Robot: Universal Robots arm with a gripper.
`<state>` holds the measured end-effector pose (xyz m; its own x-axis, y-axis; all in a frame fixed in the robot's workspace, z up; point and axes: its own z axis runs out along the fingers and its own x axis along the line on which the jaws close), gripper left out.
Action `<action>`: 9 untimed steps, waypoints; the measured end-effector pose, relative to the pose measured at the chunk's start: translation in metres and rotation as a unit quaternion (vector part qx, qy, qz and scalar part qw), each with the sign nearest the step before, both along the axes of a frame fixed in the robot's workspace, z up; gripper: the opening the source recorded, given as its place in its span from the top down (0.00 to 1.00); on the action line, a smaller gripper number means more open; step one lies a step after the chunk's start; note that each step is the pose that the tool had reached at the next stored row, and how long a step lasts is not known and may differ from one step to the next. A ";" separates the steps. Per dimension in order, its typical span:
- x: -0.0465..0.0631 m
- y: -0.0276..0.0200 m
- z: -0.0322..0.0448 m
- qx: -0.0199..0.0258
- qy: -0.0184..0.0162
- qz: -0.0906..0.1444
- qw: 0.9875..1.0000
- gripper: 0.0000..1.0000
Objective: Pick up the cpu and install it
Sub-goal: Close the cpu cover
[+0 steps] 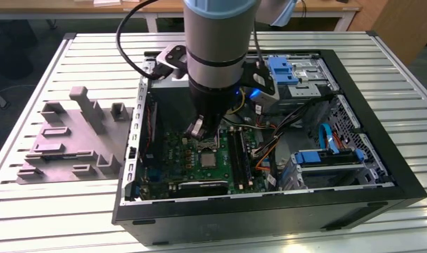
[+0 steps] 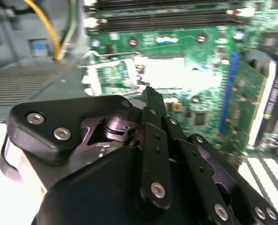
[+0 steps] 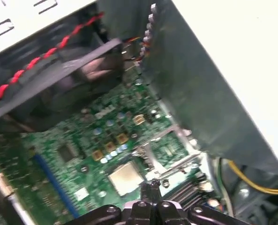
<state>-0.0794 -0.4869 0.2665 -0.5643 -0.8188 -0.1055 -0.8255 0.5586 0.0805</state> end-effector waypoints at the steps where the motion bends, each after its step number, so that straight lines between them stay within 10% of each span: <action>1: 0.002 0.0000 -0.0001 0.009 0.000 0.000 1.000 0.89; 3: 0.008 0.0000 -0.0009 0.019 0.000 0.000 1.000 0.89; 9: 0.027 0.0003 -0.0081 0.026 0.000 0.000 1.000 0.89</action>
